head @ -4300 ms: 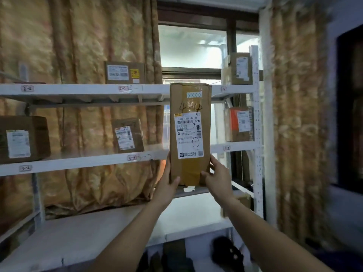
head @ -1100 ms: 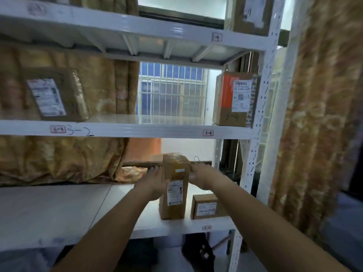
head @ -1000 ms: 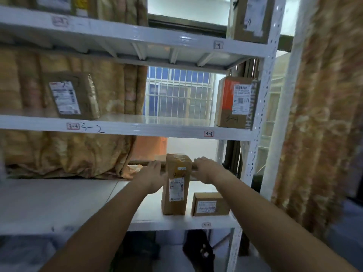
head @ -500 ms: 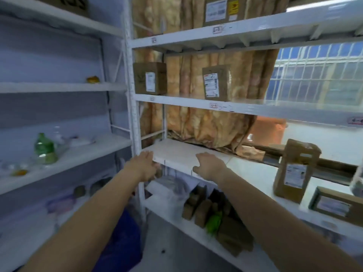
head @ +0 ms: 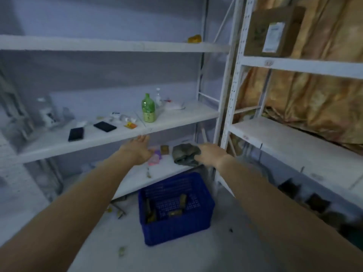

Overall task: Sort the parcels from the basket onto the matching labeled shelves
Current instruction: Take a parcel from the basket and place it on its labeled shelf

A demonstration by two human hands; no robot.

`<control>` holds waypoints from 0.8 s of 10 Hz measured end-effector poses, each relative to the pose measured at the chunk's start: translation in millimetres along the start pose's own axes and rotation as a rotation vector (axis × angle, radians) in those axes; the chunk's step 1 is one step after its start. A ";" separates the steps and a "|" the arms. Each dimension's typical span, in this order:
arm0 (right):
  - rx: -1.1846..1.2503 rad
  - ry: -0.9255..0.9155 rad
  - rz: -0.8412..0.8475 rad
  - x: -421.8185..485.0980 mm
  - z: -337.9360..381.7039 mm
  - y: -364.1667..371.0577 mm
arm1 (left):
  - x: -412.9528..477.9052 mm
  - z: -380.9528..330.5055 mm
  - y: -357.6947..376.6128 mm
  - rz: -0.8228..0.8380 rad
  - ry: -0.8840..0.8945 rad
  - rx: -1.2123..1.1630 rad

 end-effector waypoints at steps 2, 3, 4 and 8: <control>0.007 0.124 0.219 73.0 -44.9 92.7 | 83.8 -4.4 88.2 0.104 0.071 -0.033; -0.001 0.180 0.338 117.8 -80.4 131.2 | 126.1 -31.7 145.5 0.208 0.157 -0.025; 0.017 0.204 0.388 183.2 -120.1 174.7 | 190.8 -48.3 203.4 0.254 0.196 0.006; 0.068 0.300 0.637 387.8 -292.5 421.9 | 412.1 -60.0 488.0 0.536 0.018 -0.222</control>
Point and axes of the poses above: each hand's wrist, its own x-axis towards the middle knuckle, its own y-axis out of the palm, z = x × y, the point moved 4 cm from there along x, towards the middle knuckle, and after that the axes turned 6 degrees about x, right-handed, at the moved point
